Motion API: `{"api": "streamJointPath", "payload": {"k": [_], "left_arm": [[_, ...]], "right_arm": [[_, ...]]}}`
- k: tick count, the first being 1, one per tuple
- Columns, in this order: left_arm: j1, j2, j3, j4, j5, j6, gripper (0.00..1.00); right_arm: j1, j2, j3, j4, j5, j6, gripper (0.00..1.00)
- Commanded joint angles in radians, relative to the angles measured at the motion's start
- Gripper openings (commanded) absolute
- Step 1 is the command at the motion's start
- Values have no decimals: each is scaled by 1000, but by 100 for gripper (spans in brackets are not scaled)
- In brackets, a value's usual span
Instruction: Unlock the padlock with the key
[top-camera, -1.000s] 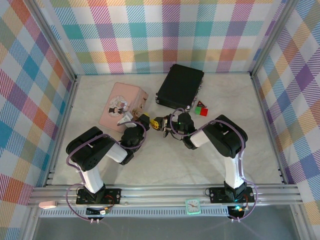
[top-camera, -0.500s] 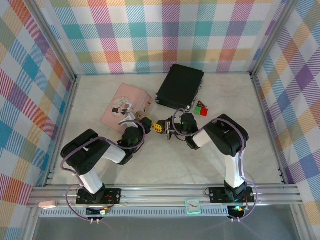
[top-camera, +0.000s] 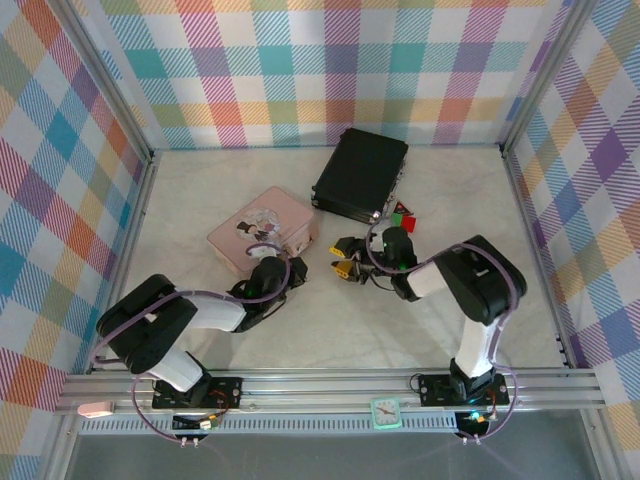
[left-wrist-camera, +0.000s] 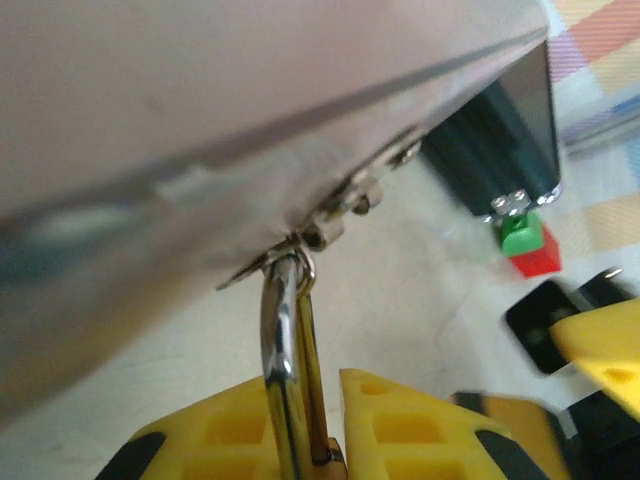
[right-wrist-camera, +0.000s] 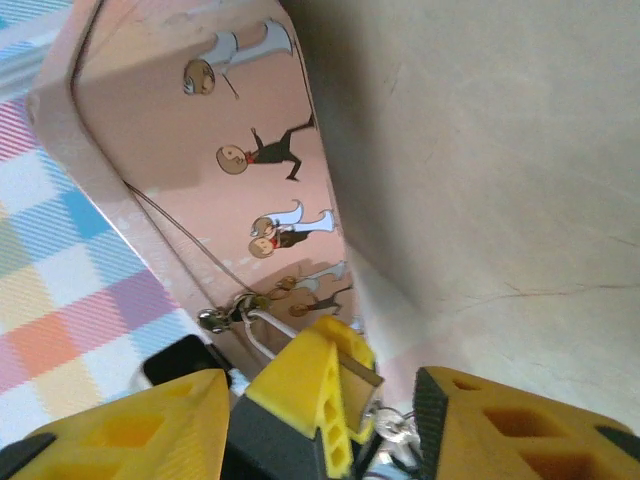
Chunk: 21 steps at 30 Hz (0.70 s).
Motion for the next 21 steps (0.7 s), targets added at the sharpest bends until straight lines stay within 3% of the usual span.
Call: {"api": "streamJointPath", "payload": {"k": [1, 4, 8, 17, 19, 21], "left_arm": [[0, -82, 54, -115, 45, 98, 0], [1, -107, 67, -183, 128, 166, 0], [-6, -99, 84, -234, 265, 244, 0], [-25, -100, 113, -384, 261, 368, 1], [-24, -102, 111, -402, 241, 369, 12], [-24, -112, 109, -421, 209, 351, 30]], "right_arm": [[1, -148, 90, -480, 25, -407, 55], [1, -268, 180, -816, 158, -637, 59], [1, -340, 272, -1024, 270, -819, 64], [1, -323, 345, -1100, 297, -917, 67], [2, -316, 345, -1089, 290, -932, 67], [3, -315, 344, -1084, 283, -940, 68]]}}
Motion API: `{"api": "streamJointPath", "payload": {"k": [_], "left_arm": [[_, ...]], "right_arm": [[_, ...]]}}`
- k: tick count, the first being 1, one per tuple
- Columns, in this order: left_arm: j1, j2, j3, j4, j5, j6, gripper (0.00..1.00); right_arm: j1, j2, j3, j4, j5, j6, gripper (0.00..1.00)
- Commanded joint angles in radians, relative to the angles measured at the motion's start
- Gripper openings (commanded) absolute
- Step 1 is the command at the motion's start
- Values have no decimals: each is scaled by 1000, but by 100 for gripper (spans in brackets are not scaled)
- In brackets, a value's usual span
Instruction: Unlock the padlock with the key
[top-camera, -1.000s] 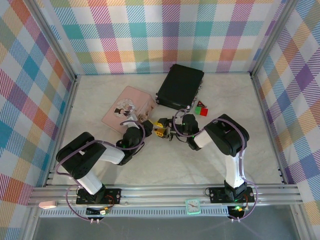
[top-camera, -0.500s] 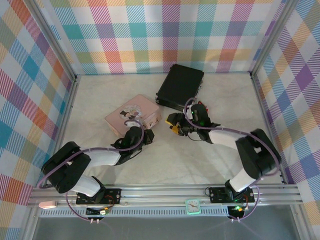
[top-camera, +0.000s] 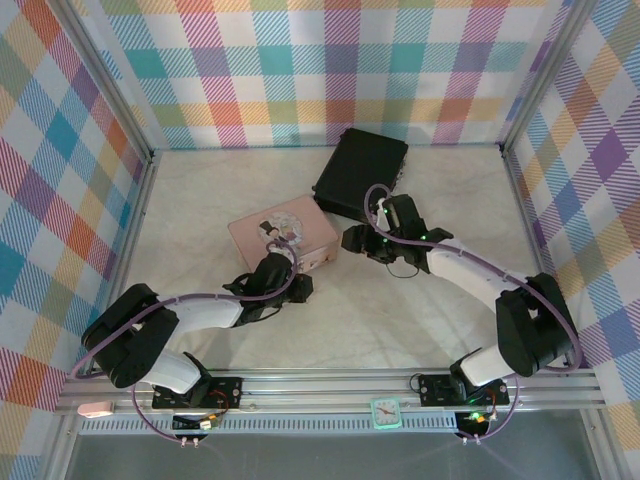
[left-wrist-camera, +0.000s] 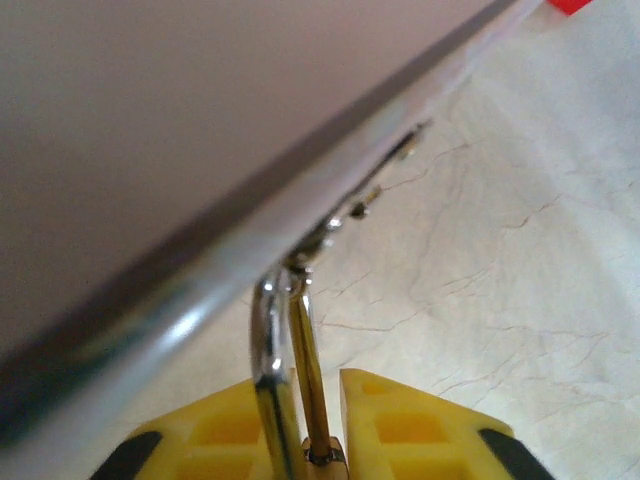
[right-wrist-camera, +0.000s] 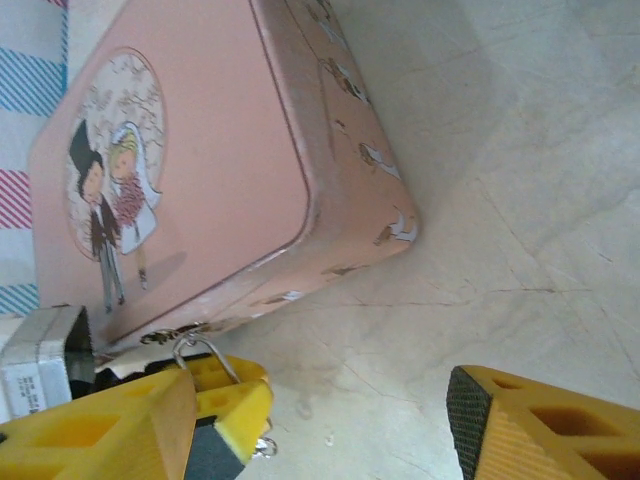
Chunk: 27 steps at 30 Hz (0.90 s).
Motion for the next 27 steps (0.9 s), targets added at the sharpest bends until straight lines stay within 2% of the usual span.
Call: {"api": "streamJointPath", "payload": {"k": [1, 4, 12, 15, 19, 27], "left_arm": [[-6, -39, 26, -41, -47, 22, 37], [-5, -96, 16, -75, -99, -17, 57], [19, -341, -28, -284, -309, -140, 85], [46, -368, -36, -309, -317, -154, 87], [91, -332, -45, -284, -312, -178, 88], [154, -172, 12, -78, -253, -145, 88]], "right_arm": [[3, 12, 24, -24, 2, -63, 68], [7, 10, 22, -18, 5, -77, 68], [9, 24, 50, -28, 29, -103, 69], [12, 37, 61, -21, 11, -104, 69], [42, 47, 79, -27, 2, -140, 67], [214, 81, 97, -89, 34, -346, 61]]}}
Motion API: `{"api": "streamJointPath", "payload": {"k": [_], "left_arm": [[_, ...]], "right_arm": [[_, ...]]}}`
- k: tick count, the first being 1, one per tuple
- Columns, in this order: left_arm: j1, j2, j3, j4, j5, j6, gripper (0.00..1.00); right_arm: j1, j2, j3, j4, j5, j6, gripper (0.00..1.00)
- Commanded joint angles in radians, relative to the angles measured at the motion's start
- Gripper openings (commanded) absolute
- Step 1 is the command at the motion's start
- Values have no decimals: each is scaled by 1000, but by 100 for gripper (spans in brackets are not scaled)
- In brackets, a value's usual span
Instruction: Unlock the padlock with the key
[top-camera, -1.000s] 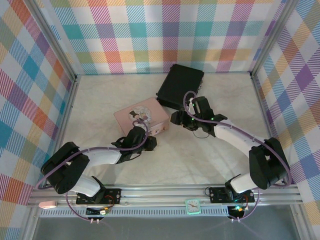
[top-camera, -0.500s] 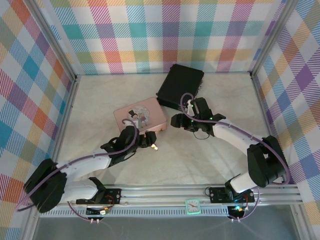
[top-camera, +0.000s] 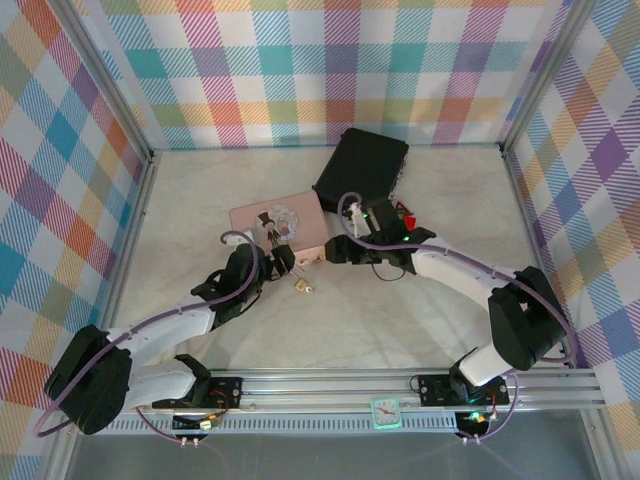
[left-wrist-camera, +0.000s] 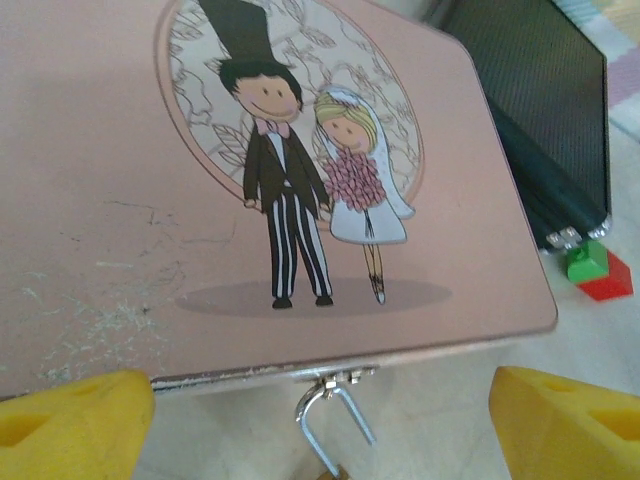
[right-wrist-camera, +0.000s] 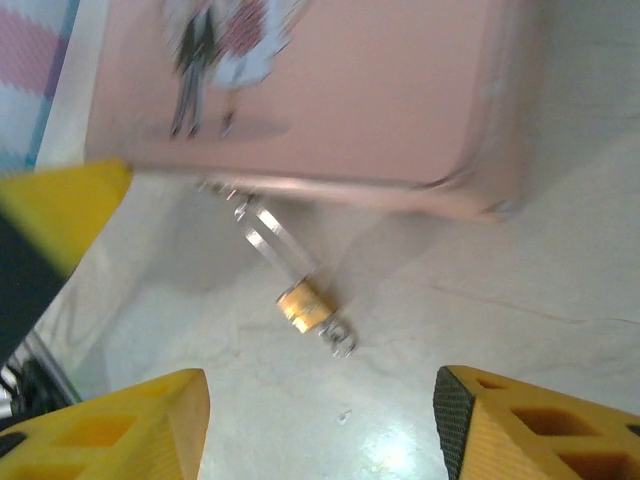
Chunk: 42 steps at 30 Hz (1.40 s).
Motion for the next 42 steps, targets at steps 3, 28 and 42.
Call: {"api": "streamJointPath", "payload": {"k": [3, 28, 42], "left_arm": [[34, 128, 55, 54, 64, 13, 88], [245, -296, -86, -174, 7, -80, 91], [279, -359, -106, -193, 16, -66, 92]], "right_arm": [[98, 53, 18, -74, 18, -148, 62], [309, 538, 456, -306, 497, 390, 73], [311, 580, 513, -300, 557, 417, 72]]}}
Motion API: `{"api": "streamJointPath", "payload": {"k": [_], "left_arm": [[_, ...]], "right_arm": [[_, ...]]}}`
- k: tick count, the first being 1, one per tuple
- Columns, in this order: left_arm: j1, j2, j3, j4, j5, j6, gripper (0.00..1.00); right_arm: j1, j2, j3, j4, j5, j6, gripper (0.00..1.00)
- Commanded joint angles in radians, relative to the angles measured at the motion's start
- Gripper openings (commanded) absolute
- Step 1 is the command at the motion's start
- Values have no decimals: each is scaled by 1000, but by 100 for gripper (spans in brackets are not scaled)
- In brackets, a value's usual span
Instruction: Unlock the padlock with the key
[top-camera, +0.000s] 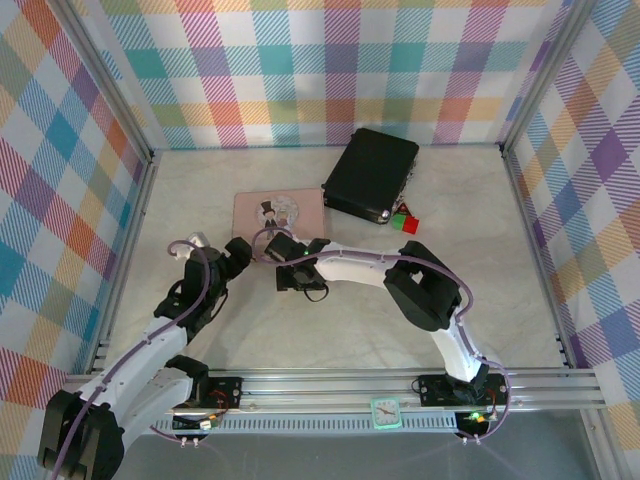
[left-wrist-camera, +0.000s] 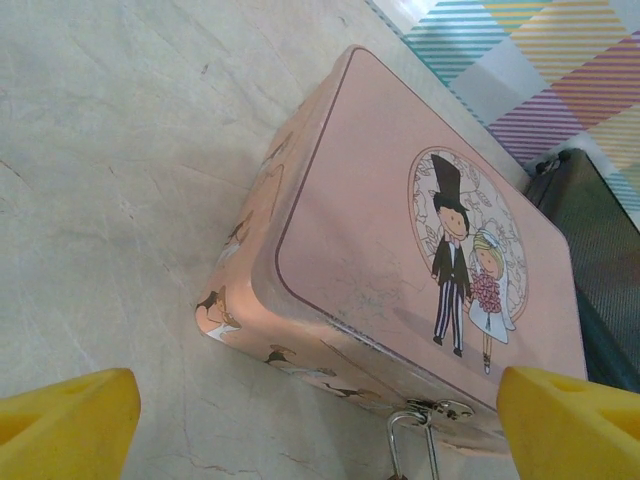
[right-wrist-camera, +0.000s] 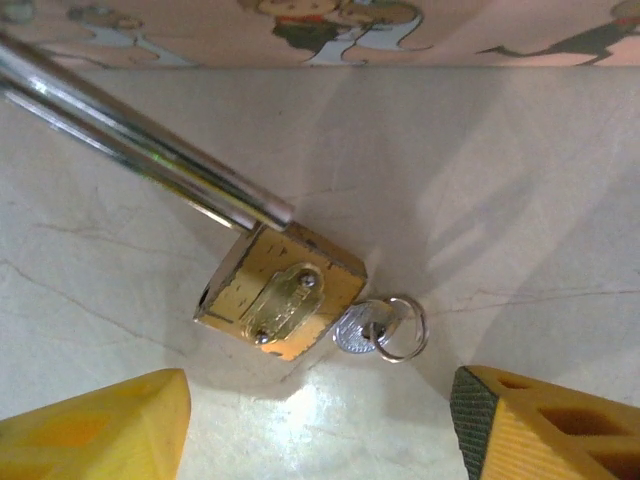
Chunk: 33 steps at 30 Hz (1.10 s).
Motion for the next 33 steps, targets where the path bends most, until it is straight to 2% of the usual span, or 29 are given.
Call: {"api": "streamJointPath", "payload": {"k": [1, 7, 21, 28, 33], "left_arm": [[17, -25, -6, -22, 5, 8, 92], [21, -33, -6, -17, -1, -5, 92], [23, -37, -8, -21, 7, -18, 92], [23, -39, -10, -22, 5, -18, 92], [24, -41, -12, -23, 4, -22, 92]], "right_arm": [[-10, -12, -17, 42, 58, 22, 73], [-5, -72, -151, 211, 129, 34, 70], [2, 27, -89, 224, 117, 32, 66], [7, 29, -106, 212, 148, 22, 46], [6, 1, -142, 282, 160, -87, 35]]}}
